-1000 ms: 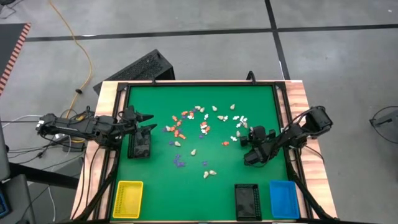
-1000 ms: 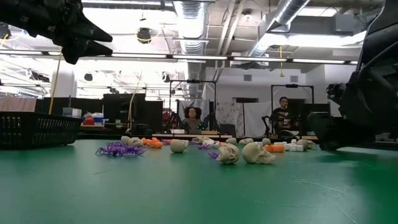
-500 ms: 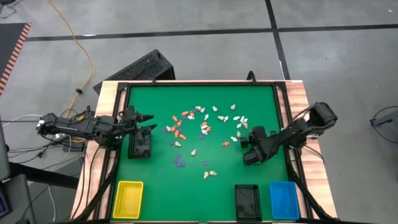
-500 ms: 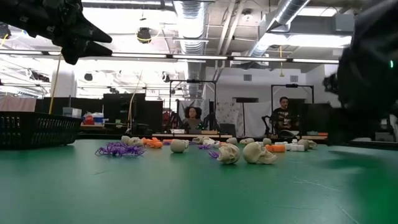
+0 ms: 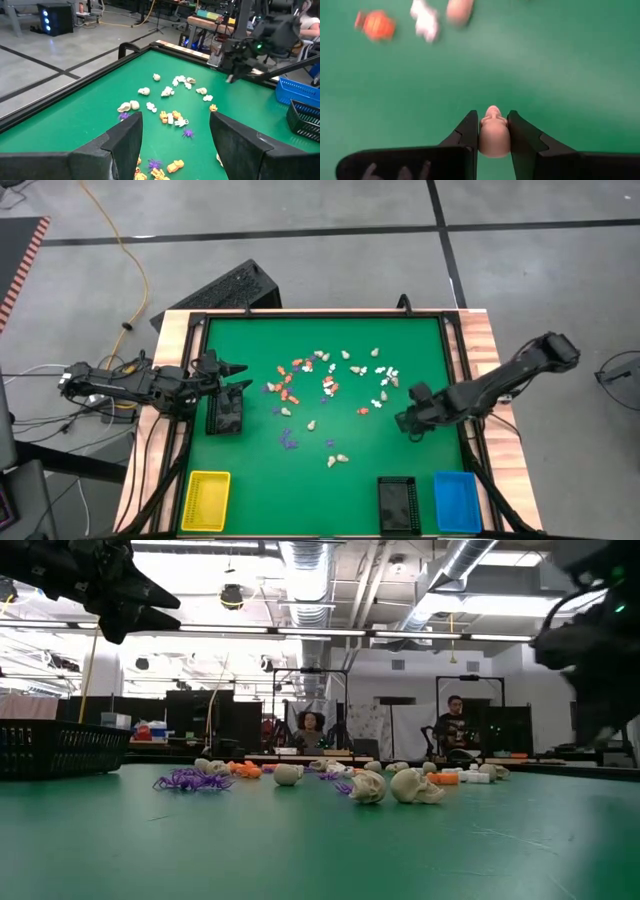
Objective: Sort Halloween decoration
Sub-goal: Put the white skull toy into the blue basket
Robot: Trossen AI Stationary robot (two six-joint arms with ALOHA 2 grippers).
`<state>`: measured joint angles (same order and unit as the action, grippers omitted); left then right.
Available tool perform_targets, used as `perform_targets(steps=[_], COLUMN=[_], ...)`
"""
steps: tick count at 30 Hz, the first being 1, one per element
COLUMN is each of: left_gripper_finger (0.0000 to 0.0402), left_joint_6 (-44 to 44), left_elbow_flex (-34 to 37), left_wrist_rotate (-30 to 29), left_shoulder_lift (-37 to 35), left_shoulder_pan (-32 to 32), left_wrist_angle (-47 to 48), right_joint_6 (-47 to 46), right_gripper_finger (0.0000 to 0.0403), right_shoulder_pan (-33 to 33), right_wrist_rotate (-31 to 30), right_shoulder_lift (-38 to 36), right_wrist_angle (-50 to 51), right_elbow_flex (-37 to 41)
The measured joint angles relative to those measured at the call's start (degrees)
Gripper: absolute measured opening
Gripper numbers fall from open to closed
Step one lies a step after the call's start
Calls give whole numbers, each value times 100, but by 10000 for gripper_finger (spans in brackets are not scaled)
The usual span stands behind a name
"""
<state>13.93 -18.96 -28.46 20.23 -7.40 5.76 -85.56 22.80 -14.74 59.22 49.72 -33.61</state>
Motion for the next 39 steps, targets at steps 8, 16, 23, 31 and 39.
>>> perform_targets(steps=[8, 16, 23, 31, 39], left_gripper_finger=[221, 221, 221, 221, 221], left_joint_6=[8, 28, 28, 31, 37], left_elbow_flex=[0, 0, 0, 0, 0], left_wrist_rotate=[1, 2, -80, -109, -225], left_shoulder_lift=[0, 0, -2, 0, 0], left_shoulder_pan=[0, 0, -2, -2, -2], left_wrist_angle=[-2, -2, -7, -4, -4], right_joint_6=[-989, -2282, -3387, -4194, -4166], right_gripper_finger=[92, 93, 93, 93, 114], right_shoulder_pan=[827, 2228, 3477, 4278, 4352], right_wrist_rotate=[1510, 1790, 1788, 1787, 1790], right_shoulder_lift=[-903, -1153, -822, -364, -29], right_wrist_angle=[-291, -1071, -1612, -2007, -2211], right_elbow_flex=[-2, -9, -9, -9, -9])
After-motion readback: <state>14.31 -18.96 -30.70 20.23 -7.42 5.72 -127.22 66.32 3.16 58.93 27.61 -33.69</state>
